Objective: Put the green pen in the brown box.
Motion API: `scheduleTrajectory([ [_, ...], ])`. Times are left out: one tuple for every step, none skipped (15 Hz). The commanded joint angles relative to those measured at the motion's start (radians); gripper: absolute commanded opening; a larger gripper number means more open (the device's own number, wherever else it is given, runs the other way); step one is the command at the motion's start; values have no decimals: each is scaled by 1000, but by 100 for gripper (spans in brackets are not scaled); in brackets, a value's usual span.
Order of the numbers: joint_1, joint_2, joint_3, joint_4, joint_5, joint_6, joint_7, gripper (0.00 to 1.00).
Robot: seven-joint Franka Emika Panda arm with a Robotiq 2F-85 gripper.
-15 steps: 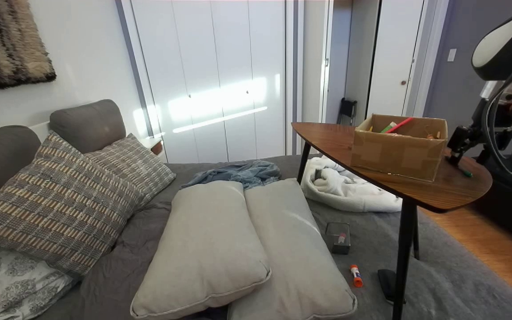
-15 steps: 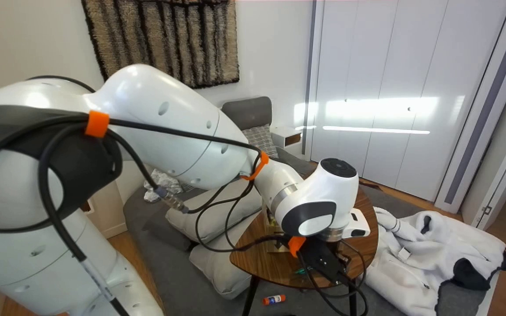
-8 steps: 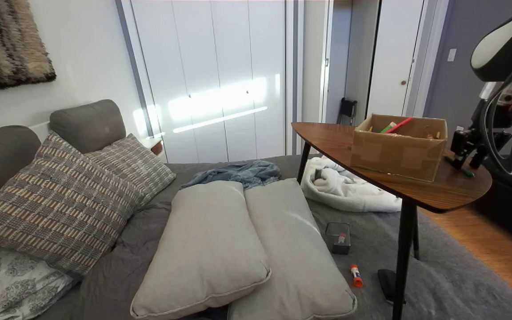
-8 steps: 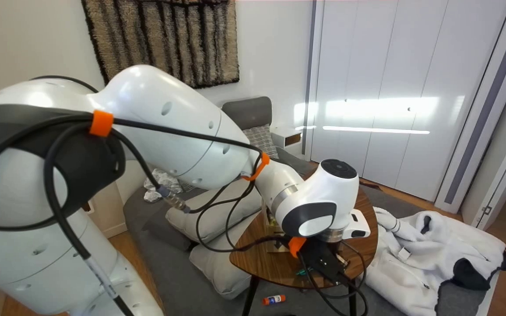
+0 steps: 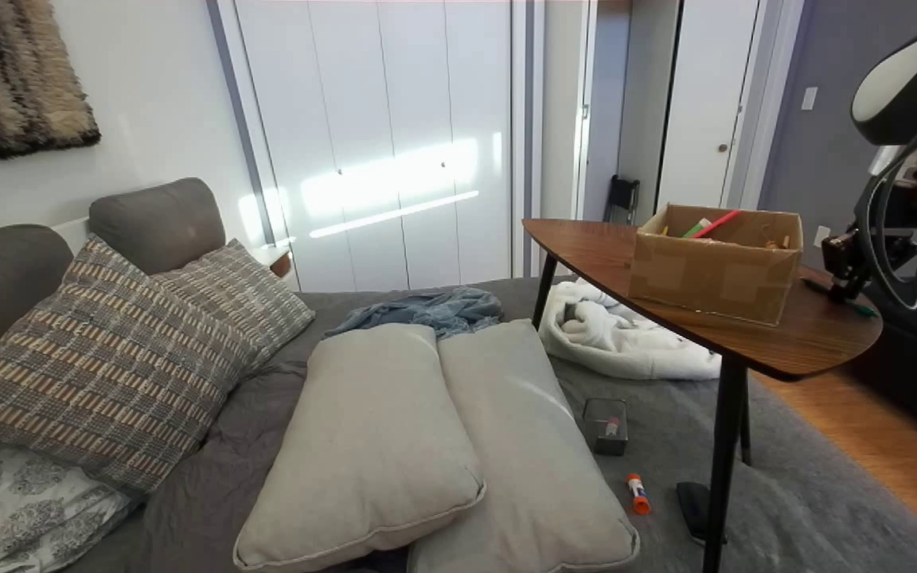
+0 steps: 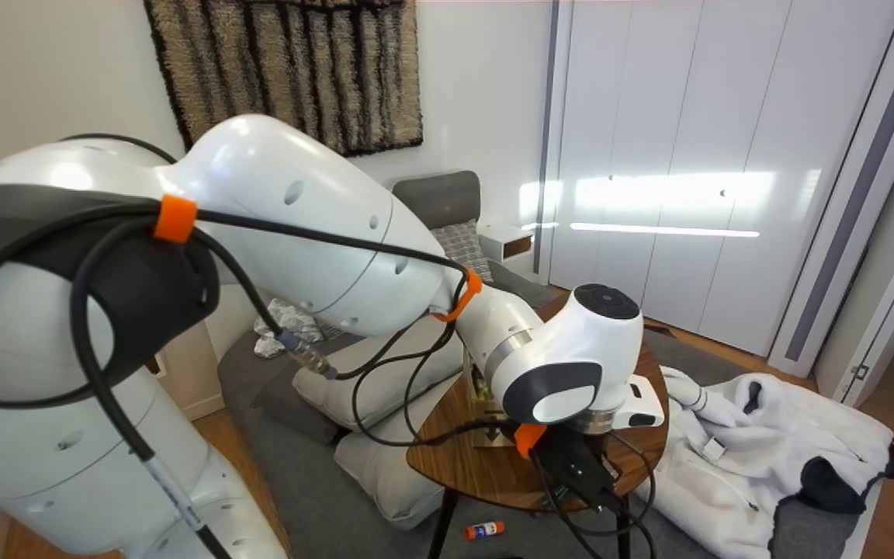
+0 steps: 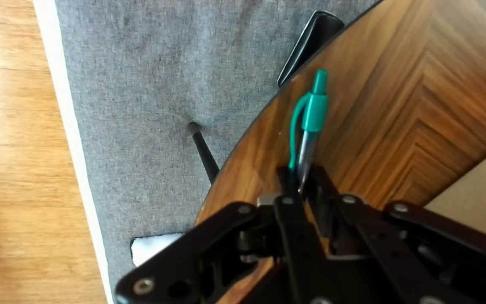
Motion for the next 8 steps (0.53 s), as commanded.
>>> scheduleTrajectory([
  [-45,3,26,15,-59,-36,67,3],
  [-63,-16,32,12,-98,-47,97,3],
  [-75,-31,34,12,-123,-60,113,3],
  [-92,-52,36,11,-157,-73,135,3],
  [-107,-72,37,12,-187,-89,151,3],
  [-121,-93,39,17,-212,-111,165,3],
  [-134,-118,41,21,-236,-134,178,3],
  [-145,-150,45,26,-255,-164,187,3],
])
